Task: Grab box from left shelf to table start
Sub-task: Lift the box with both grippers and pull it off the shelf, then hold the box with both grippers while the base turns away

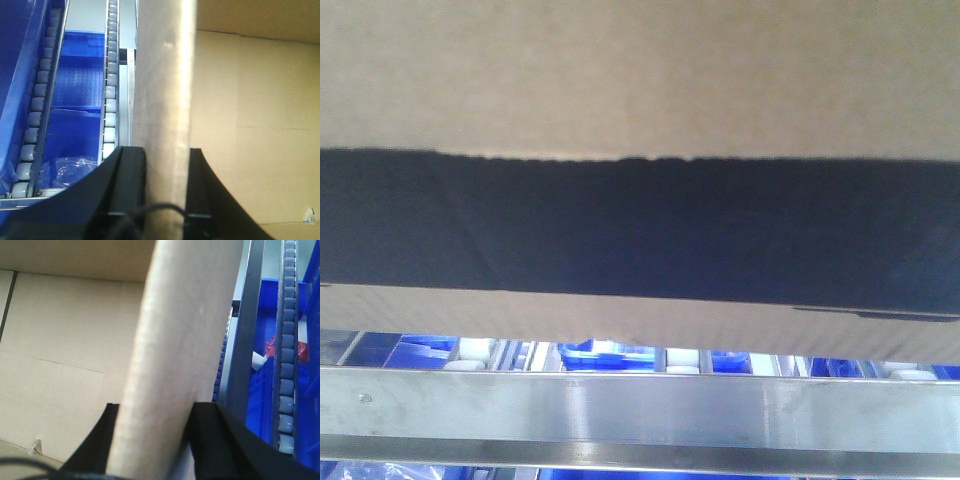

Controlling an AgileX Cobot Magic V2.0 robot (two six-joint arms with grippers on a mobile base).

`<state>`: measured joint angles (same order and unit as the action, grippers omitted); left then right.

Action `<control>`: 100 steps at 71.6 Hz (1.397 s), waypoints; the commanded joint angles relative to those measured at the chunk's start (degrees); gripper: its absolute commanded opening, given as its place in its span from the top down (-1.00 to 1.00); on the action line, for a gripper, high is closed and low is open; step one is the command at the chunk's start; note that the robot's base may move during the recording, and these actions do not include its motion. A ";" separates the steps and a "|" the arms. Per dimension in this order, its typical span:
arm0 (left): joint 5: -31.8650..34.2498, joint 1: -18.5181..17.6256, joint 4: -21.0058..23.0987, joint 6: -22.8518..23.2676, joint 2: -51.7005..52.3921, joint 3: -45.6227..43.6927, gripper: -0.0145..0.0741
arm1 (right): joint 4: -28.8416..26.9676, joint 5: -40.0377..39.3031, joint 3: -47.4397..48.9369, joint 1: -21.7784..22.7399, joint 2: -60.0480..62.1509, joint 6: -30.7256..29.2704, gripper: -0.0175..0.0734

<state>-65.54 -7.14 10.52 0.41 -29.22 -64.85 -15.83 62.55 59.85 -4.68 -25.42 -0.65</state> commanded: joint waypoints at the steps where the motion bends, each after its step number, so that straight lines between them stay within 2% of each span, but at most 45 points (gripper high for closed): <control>1: 8.65 -0.45 12.73 1.02 -0.20 -2.05 0.89 | -8.43 -7.67 1.79 -0.30 -0.61 -1.17 0.49; 100: 8.76 -0.45 12.73 1.02 -0.39 -2.05 0.89 | -8.47 -7.62 1.79 -0.30 -0.61 -1.17 0.49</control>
<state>-65.32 -7.14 10.79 0.31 -29.32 -64.81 -15.83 62.55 59.85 -4.68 -25.32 -0.65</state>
